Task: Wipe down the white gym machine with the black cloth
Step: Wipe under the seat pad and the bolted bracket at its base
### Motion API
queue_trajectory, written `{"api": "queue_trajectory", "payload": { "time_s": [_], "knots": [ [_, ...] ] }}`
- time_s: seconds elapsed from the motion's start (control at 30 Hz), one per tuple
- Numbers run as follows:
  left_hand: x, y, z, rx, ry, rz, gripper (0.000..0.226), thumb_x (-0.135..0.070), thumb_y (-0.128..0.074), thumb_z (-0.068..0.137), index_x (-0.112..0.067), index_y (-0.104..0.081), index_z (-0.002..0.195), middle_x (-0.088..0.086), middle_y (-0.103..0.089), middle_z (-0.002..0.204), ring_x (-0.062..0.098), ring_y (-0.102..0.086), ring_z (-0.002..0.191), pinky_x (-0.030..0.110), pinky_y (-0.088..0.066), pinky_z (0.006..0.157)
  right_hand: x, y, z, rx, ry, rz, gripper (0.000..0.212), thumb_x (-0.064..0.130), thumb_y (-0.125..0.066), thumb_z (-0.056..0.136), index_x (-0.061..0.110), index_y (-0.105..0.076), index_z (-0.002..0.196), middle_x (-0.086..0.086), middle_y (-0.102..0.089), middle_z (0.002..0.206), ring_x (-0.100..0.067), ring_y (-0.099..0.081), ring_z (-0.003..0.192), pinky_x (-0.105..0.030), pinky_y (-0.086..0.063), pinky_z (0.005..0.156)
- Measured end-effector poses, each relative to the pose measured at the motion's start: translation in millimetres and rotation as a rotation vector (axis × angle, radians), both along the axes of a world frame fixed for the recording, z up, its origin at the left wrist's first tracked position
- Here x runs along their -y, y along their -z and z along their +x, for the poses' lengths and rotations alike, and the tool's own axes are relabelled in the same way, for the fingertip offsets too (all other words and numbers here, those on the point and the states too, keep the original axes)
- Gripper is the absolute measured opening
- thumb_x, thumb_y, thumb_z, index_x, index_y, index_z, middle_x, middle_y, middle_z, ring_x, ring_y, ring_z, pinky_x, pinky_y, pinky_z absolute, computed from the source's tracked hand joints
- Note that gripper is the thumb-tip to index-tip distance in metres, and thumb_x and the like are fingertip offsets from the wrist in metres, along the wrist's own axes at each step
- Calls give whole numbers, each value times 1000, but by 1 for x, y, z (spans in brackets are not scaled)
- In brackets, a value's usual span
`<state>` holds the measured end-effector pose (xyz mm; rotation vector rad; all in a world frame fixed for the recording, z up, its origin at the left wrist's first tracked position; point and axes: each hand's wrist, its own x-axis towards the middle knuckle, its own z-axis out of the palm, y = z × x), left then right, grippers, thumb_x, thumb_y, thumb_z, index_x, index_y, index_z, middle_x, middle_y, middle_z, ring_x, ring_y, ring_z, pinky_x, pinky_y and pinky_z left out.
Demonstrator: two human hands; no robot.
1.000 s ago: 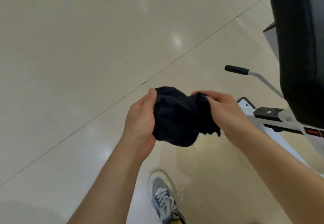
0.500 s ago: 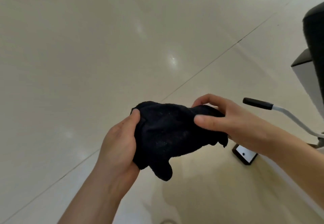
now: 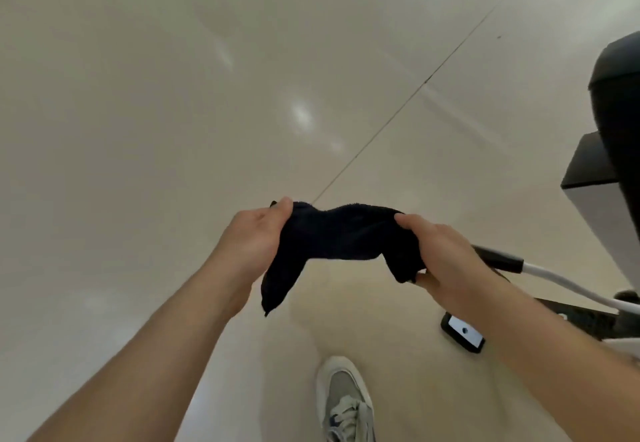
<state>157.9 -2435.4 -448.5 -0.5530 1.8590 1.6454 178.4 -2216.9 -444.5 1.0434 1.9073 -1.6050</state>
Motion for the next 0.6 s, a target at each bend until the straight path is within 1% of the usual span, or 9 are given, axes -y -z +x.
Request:
{"api": "queue_trajectory", "payload": {
  "time_s": [0.03, 0.13, 0.23, 0.3, 0.33, 0.4, 0.43, 0.53, 0.6],
  "knots": [
    [-12, 6, -17, -9, 51, 16, 32, -41, -45, 102, -24, -73, 101, 4, -75, 101, 18, -68, 97, 43, -53, 95, 1, 5, -2, 12, 92, -58, 24, 31, -55, 98, 10, -68, 97, -4, -68, 79, -20, -62, 77, -39, -52, 81],
    [-56, 13, -55, -3, 302, 72, 21, -21, -48, 100, -20, -67, 109, 12, -71, 104, 25, -68, 87, 43, -57, 76, 4, 20, -6, 56, 313, -275, 21, 26, -52, 100, 15, -68, 107, -4, -77, 93, -25, -69, 96, -49, -51, 92],
    [-102, 9, -87, 37, 623, 113, 25, -8, -47, 90, -14, -67, 104, 14, -71, 95, 31, -70, 86, 42, -58, 76, 4, 39, -11, 19, 378, -397, 29, 22, -43, 102, 15, -63, 121, -7, -75, 105, -27, -72, 98, -51, -48, 99],
    [-127, 10, -108, 83, 790, 138, 23, -6, -47, 87, -2, -65, 101, 17, -67, 89, 34, -69, 83, 46, -58, 83, 2, 49, -18, -14, 409, -434, 31, 23, -42, 103, 14, -61, 125, -8, -75, 108, -25, -73, 94, -49, -52, 92],
    [-135, 14, -118, 109, 870, 156, 23, -5, -47, 85, 2, -64, 99, 17, -63, 85, 32, -66, 79, 49, -56, 85, 0, 53, -22, -15, 420, -446, 31, 24, -43, 103, 13, -61, 125, -8, -75, 107, -24, -73, 90, -45, -56, 84],
    [-151, 26, -137, 163, 1040, 194, 24, -1, -46, 83, 2, -64, 98, 15, -60, 86, 28, -62, 78, 50, -55, 86, -10, 61, -25, 1, 439, -443, 32, 23, -43, 103, 10, -61, 125, -9, -75, 103, -22, -73, 81, -38, -54, 71],
    [-157, 35, -146, 183, 1123, 199, 26, 2, -45, 83, 3, -64, 100, 15, -61, 88, 28, -63, 81, 47, -56, 86, -15, 62, -26, 16, 438, -447, 32, 21, -42, 103, 8, -60, 127, -11, -74, 103, -22, -73, 80, -38, -54, 67],
    [-173, 55, -167, 143, 1305, 193, 27, 3, -48, 88, -4, -66, 107, 12, -65, 91, 25, -65, 83, 38, -57, 80, -30, 75, -27, 75, 425, -443, 32, 13, -42, 102, 10, -60, 129, -14, -72, 112, -28, -70, 97, -45, -55, 80],
    [-184, 63, -176, 71, 1380, 182, 22, -5, -53, 92, -10, -66, 109, 7, -64, 89, 21, -63, 81, 33, -56, 73, -36, 75, -25, 113, 421, -413, 30, 12, -47, 101, 9, -63, 126, -13, -73, 106, -25, -70, 95, -42, -54, 79]
  ]
}}
